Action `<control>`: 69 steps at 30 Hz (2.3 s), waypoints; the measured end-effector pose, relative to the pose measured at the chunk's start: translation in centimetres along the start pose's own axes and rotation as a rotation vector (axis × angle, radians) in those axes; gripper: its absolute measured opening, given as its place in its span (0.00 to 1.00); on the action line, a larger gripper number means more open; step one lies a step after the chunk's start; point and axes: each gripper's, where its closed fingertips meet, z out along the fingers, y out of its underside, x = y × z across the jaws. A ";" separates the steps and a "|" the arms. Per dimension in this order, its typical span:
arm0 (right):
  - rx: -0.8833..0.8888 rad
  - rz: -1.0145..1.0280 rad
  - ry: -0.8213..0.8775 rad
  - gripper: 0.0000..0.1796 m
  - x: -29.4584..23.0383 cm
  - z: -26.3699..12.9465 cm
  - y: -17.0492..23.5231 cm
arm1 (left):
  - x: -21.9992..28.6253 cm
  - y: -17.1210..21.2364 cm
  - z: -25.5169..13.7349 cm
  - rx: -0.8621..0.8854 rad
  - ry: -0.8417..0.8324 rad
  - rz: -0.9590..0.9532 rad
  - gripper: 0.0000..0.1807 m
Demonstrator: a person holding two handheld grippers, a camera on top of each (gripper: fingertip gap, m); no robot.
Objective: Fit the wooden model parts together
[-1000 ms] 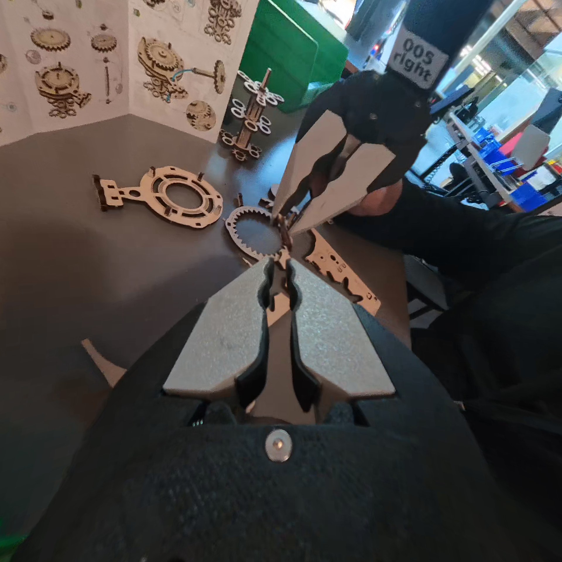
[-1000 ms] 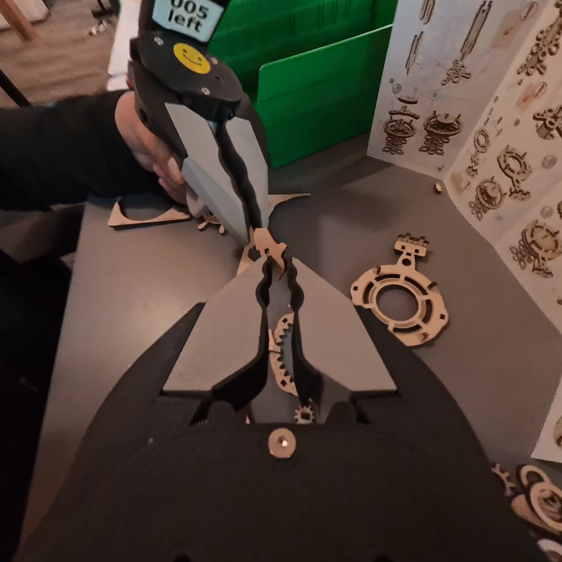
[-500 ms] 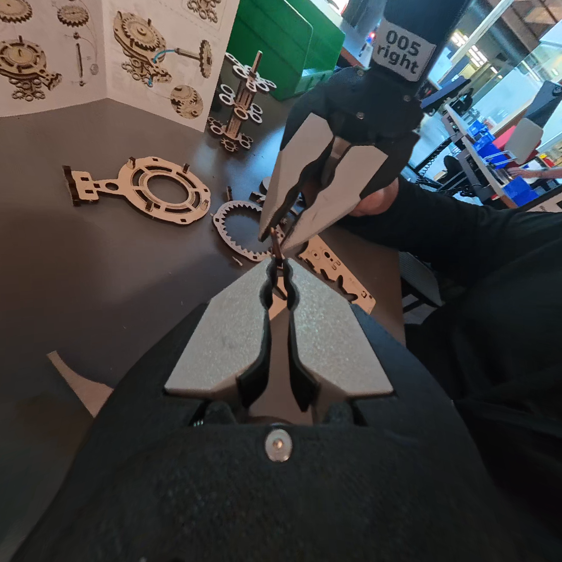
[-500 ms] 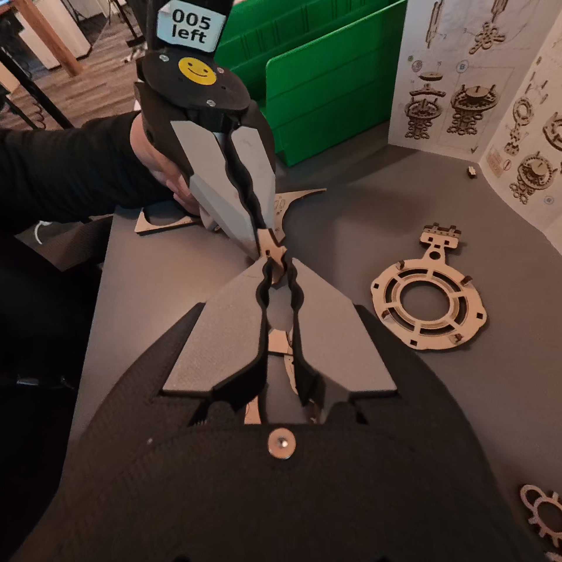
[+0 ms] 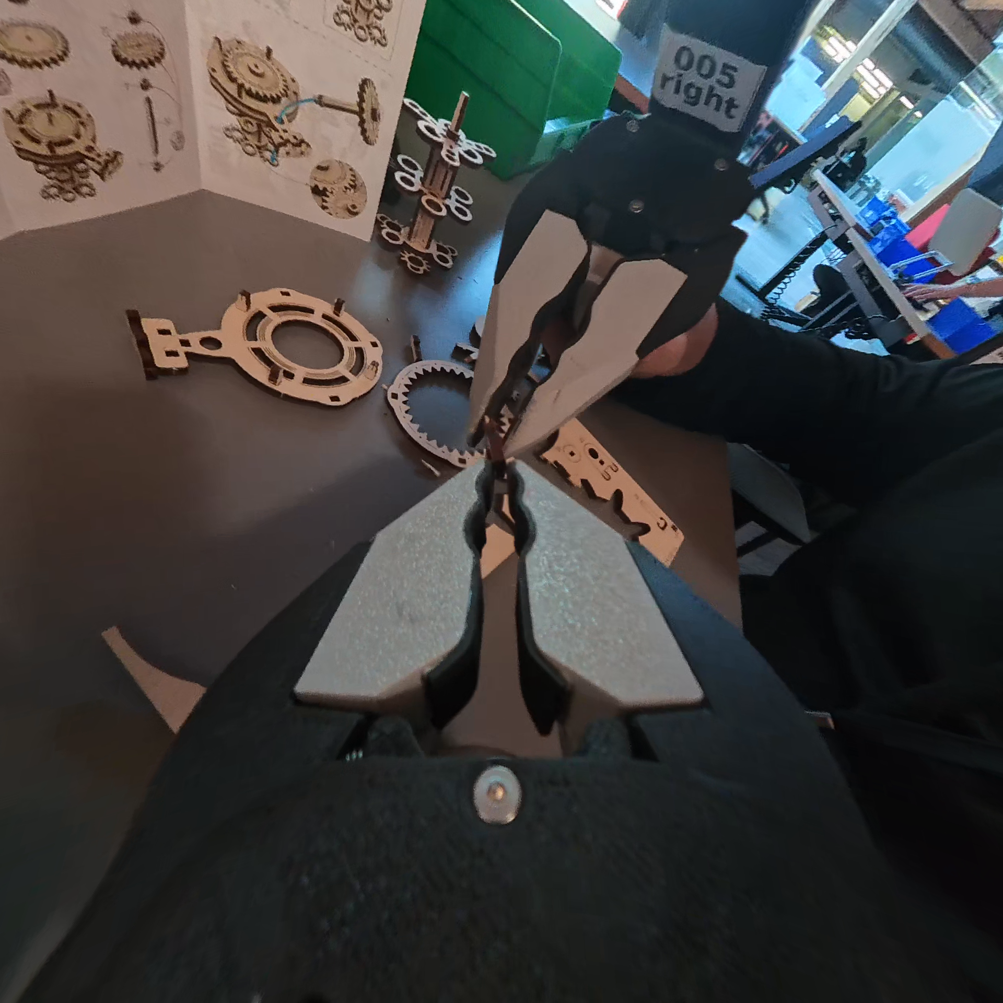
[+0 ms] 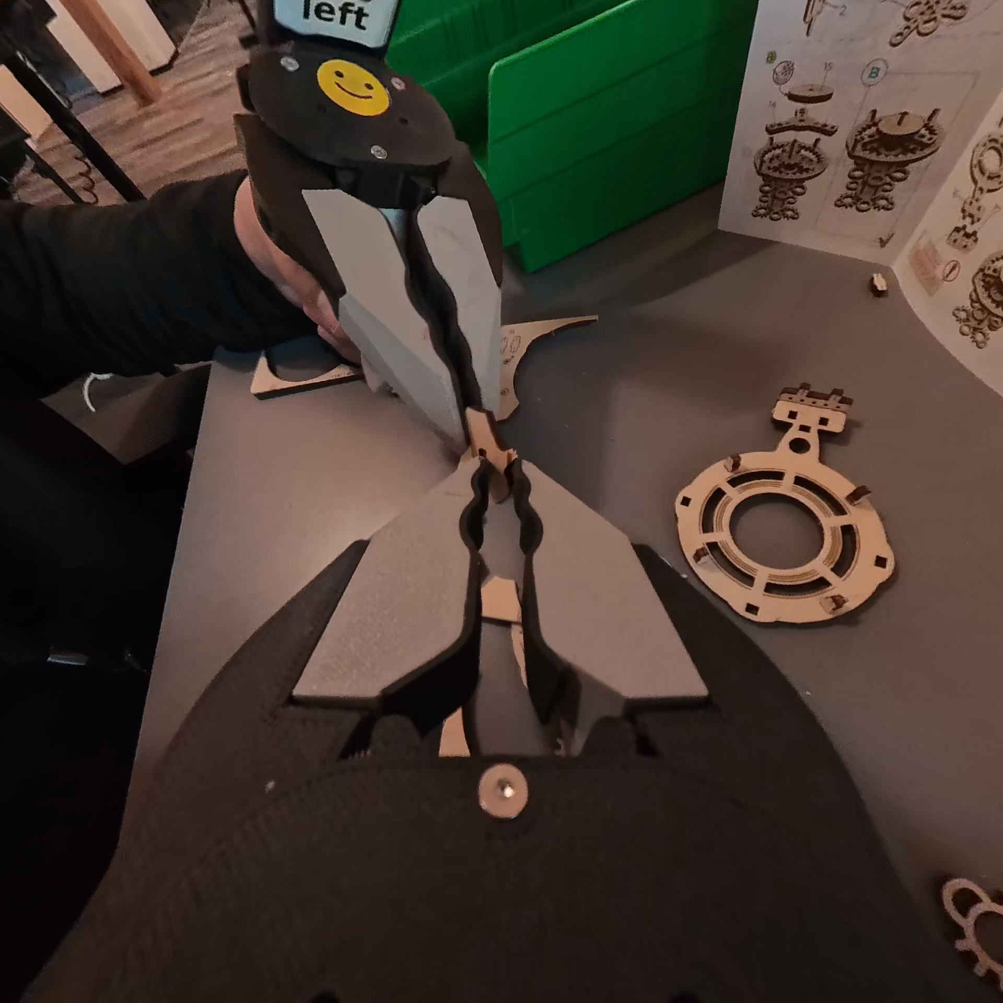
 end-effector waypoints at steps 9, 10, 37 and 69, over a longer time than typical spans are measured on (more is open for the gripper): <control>0.002 -0.027 0.047 0.02 0.2 0.1 -0.3 | -0.3 -0.3 -0.2 0.028 0.016 -0.051 0.00; 0.001 -0.025 0.045 0.02 0.2 0.1 -0.3 | -0.3 -0.3 -0.2 0.028 0.019 -0.053 0.00; 0.013 0.037 0.024 0.02 0.4 0.0 -0.4 | -0.6 -1.0 -0.2 0.062 -0.020 -0.032 0.00; 0.021 -0.108 0.303 0.03 2.3 0.6 -1.9 | -2.3 -1.8 -1.1 0.158 -0.046 -0.178 0.00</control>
